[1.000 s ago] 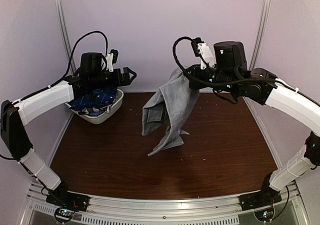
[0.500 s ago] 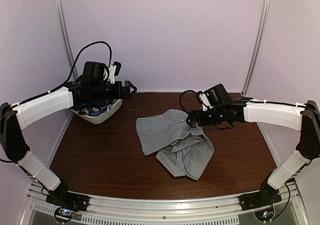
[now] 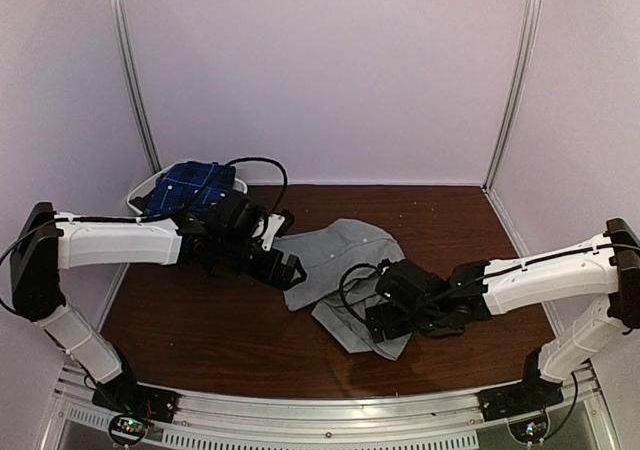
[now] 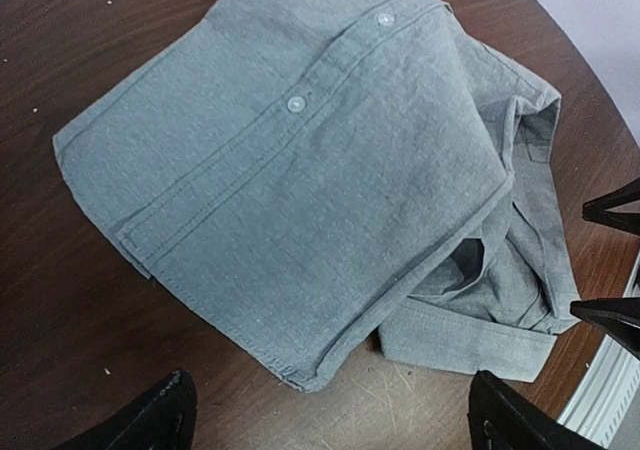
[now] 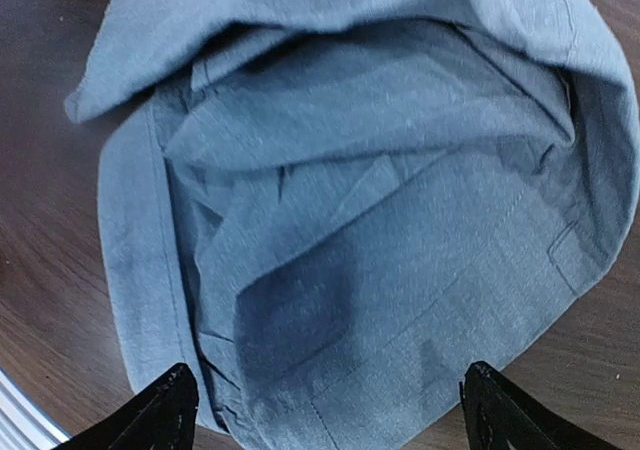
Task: Fold and stack the long sleeve shirts
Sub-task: Pick up the crumpled shirt from the center of the board.
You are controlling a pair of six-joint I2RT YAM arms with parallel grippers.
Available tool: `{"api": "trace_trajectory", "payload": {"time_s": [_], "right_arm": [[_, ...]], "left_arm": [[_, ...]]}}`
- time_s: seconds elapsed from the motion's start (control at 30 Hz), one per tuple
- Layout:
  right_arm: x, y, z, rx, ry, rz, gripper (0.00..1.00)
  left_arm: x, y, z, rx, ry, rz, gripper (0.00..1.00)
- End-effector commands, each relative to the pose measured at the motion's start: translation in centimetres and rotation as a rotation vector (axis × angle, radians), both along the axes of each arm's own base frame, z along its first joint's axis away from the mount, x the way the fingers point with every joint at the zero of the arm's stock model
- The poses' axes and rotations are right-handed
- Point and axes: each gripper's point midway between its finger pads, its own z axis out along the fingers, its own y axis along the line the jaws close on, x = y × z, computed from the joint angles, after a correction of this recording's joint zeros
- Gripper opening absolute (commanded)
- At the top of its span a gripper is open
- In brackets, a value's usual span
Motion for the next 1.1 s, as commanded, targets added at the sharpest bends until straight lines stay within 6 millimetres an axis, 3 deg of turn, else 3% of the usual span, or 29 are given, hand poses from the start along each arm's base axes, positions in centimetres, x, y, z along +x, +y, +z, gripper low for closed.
{"api": "trace_trajectory", "payload": {"time_s": [0.0,0.23,0.37,0.53,0.63,0.73,0.87,0.97,1.07], "right_arm": [[-1.1,-1.0,-2.0,-0.017,0.025,-0.099,0.92],[-3.6,-2.5,-5.4,-0.048,0.104,-0.161,0.89],[-4.4,-2.6,-6.8,-0.027,0.140,-0.165,0.87],[-4.8,-1.8,-7.9,-0.006,0.167,-0.154,0.73],[-4.7,-1.5,-8.1,0.006,0.169,-0.156,0.56],[-3.8,-2.0,-7.2,-0.021,0.122,-0.183,0.29],[-1.5,-3.3,-4.9,-0.078,0.032,-0.233,0.04],[0.8,-4.3,-2.2,-0.079,-0.051,-0.281,0.00],[2.9,-5.7,1.0,-0.044,-0.125,-0.340,0.00]], "left_arm": [[-0.6,-2.3,-1.8,0.013,-0.014,-0.069,0.97],[-1.2,-4.5,-5.9,0.124,-0.006,-0.108,0.96],[0.7,-4.9,-7.2,0.186,-0.042,-0.042,0.90],[2.8,-4.1,-8.1,0.257,-0.084,0.069,0.72],[3.6,-3.2,-8.1,0.287,-0.104,0.130,0.51],[4.3,-2.6,-7.1,0.305,-0.137,0.175,0.30],[4.2,-2.6,-4.8,0.256,-0.163,0.188,0.10],[3.6,-2.3,-3.0,0.223,-0.181,0.192,0.00],[2.5,-2.4,-1.2,0.200,-0.204,0.163,0.00]]}}
